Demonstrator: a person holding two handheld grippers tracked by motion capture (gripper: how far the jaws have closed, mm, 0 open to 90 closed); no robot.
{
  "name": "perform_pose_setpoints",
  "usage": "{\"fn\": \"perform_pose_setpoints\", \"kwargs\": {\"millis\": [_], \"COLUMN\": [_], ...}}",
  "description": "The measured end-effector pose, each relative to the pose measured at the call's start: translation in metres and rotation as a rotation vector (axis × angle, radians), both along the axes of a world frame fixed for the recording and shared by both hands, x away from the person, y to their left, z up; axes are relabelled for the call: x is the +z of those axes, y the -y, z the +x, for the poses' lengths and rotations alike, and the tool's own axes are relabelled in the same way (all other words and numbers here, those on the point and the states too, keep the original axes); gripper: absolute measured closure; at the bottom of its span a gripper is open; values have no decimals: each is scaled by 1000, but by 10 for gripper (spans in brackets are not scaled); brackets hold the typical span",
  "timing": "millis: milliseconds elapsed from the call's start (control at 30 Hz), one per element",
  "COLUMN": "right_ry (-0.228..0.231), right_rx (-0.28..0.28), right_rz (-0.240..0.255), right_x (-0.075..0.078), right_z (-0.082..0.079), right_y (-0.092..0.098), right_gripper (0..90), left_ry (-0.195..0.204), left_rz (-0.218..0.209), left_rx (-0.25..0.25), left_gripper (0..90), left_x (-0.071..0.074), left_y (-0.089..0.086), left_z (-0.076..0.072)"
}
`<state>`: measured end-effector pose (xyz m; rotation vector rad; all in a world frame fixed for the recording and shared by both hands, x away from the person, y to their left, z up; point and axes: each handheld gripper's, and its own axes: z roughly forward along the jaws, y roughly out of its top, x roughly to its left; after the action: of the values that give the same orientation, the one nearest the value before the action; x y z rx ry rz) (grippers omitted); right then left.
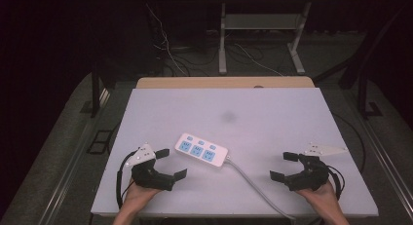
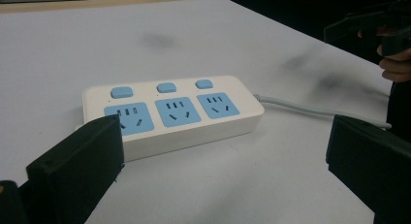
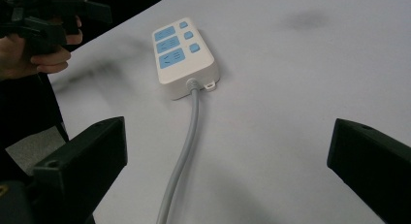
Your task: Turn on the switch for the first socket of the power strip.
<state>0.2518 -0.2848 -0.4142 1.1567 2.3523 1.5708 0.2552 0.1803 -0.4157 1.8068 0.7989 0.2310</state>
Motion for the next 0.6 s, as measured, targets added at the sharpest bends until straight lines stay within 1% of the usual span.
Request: {"fn": "perform_pose_setpoints", "kwargs": {"millis": [67, 233, 600], "right_ry": [2, 3, 2], "right_rx": [1, 4, 7], "right_rz": [-2, -8, -23], "right_x": [0, 0, 0], "right_z": [0, -1, -2], "right_y": [0, -1, 0], "right_gripper": [3, 3, 3], "left_ry": [-7, -9, -5], "left_rz": [-7, -11, -7], "left_rx": [-4, -9, -7], "left_gripper": [0, 0, 0], "left_x": [0, 0, 1], "left_y": [-1, -1, 0], "left_z": [0, 0, -2]}}
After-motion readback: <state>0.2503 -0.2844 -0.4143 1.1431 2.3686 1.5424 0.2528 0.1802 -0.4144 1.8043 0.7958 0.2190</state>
